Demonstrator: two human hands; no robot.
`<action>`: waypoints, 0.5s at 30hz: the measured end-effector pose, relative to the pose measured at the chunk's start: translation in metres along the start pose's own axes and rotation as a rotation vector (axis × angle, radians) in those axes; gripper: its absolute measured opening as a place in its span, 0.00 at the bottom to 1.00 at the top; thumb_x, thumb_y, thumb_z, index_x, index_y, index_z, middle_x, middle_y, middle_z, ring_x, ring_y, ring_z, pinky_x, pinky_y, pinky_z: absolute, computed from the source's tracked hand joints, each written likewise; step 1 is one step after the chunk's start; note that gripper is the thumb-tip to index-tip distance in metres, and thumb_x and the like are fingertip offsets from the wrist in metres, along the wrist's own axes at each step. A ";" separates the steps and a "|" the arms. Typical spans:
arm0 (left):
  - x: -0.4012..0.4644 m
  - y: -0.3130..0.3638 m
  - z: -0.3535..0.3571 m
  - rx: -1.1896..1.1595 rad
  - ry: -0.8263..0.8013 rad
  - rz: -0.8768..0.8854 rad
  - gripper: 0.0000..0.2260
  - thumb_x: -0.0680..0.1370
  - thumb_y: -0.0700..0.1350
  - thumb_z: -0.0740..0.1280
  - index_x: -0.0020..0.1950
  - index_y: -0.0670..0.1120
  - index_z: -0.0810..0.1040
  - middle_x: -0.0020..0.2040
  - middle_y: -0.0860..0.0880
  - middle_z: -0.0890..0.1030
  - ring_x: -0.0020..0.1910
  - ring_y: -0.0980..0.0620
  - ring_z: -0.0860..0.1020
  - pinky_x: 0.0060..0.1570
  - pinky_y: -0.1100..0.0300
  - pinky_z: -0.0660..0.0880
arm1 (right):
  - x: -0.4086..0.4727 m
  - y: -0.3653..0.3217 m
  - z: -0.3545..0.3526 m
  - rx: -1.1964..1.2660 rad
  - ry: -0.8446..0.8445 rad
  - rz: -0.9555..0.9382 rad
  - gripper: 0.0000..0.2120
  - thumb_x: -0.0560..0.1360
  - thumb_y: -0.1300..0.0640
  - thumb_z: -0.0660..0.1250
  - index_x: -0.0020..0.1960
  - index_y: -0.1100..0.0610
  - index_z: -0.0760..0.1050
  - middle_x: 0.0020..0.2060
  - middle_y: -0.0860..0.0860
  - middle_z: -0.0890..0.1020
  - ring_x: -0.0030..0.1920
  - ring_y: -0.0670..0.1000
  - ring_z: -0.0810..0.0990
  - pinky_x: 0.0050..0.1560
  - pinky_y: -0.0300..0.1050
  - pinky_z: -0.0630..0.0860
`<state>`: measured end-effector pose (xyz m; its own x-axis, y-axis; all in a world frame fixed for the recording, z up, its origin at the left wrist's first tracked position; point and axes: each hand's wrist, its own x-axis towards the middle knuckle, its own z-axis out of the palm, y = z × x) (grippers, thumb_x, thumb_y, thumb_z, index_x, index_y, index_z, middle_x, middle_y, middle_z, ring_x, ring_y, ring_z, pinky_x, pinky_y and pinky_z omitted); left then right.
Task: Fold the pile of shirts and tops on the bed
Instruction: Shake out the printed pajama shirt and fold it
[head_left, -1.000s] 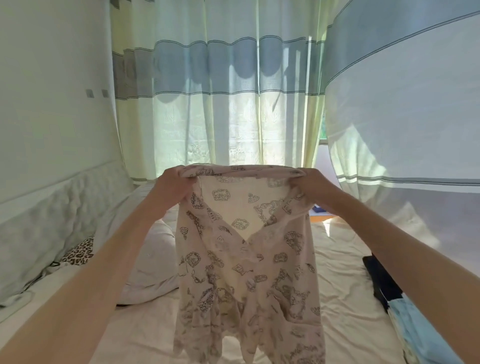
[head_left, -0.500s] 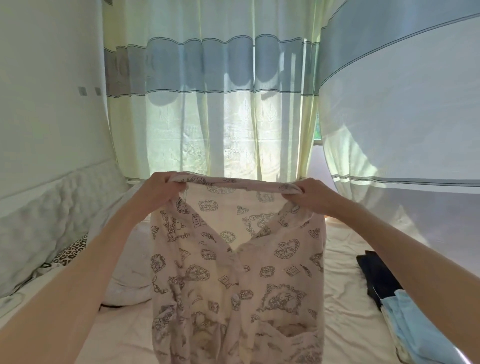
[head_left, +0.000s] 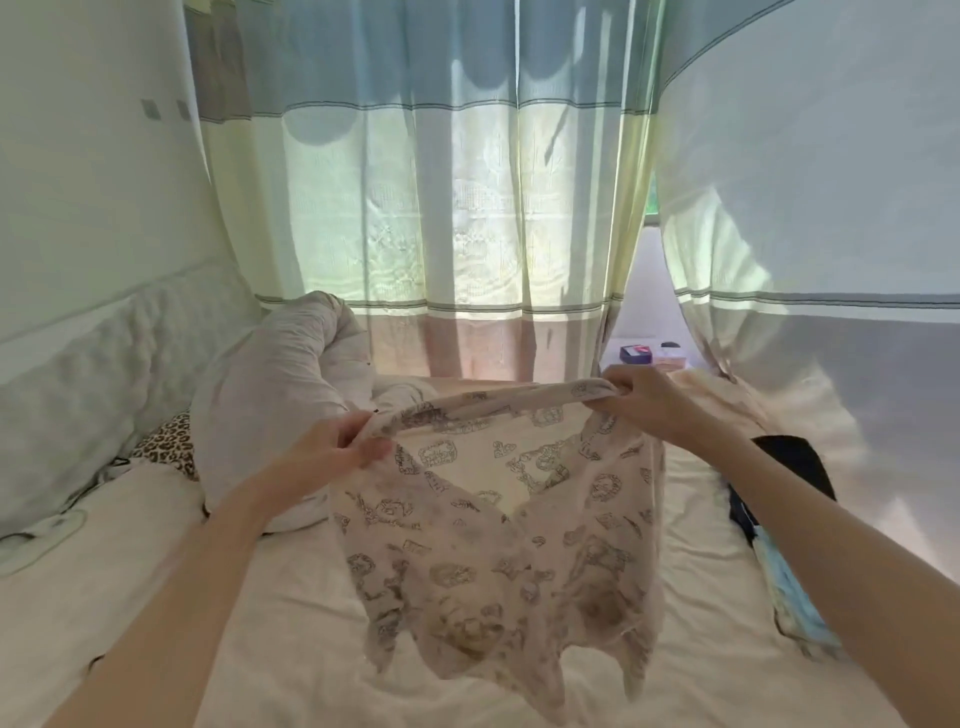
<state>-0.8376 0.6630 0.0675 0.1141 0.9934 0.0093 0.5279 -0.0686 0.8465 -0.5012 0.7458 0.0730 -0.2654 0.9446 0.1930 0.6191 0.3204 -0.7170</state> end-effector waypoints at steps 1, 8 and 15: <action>-0.002 -0.010 0.007 0.043 0.050 -0.010 0.11 0.76 0.47 0.67 0.53 0.41 0.78 0.40 0.47 0.76 0.38 0.53 0.73 0.35 0.70 0.68 | -0.005 0.005 0.005 -0.014 -0.010 -0.010 0.10 0.73 0.53 0.70 0.35 0.52 0.74 0.31 0.50 0.75 0.33 0.48 0.70 0.33 0.39 0.65; -0.057 -0.030 0.040 0.302 0.318 -0.017 0.13 0.80 0.47 0.60 0.48 0.37 0.73 0.31 0.48 0.71 0.31 0.51 0.69 0.32 0.68 0.64 | -0.060 0.022 0.035 0.020 -0.057 -0.004 0.10 0.73 0.52 0.70 0.40 0.60 0.79 0.32 0.53 0.77 0.33 0.48 0.72 0.33 0.39 0.66; -0.121 -0.031 0.068 0.318 0.473 -0.015 0.14 0.75 0.52 0.66 0.41 0.41 0.74 0.31 0.42 0.75 0.32 0.44 0.74 0.32 0.58 0.66 | -0.137 0.018 0.044 0.069 0.114 0.072 0.12 0.71 0.53 0.72 0.36 0.61 0.76 0.29 0.53 0.78 0.31 0.48 0.73 0.32 0.40 0.66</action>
<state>-0.8103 0.5390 0.0035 -0.2462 0.9223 0.2979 0.7623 -0.0056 0.6472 -0.4867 0.6187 0.0040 -0.1343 0.9681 0.2114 0.5804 0.2498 -0.7751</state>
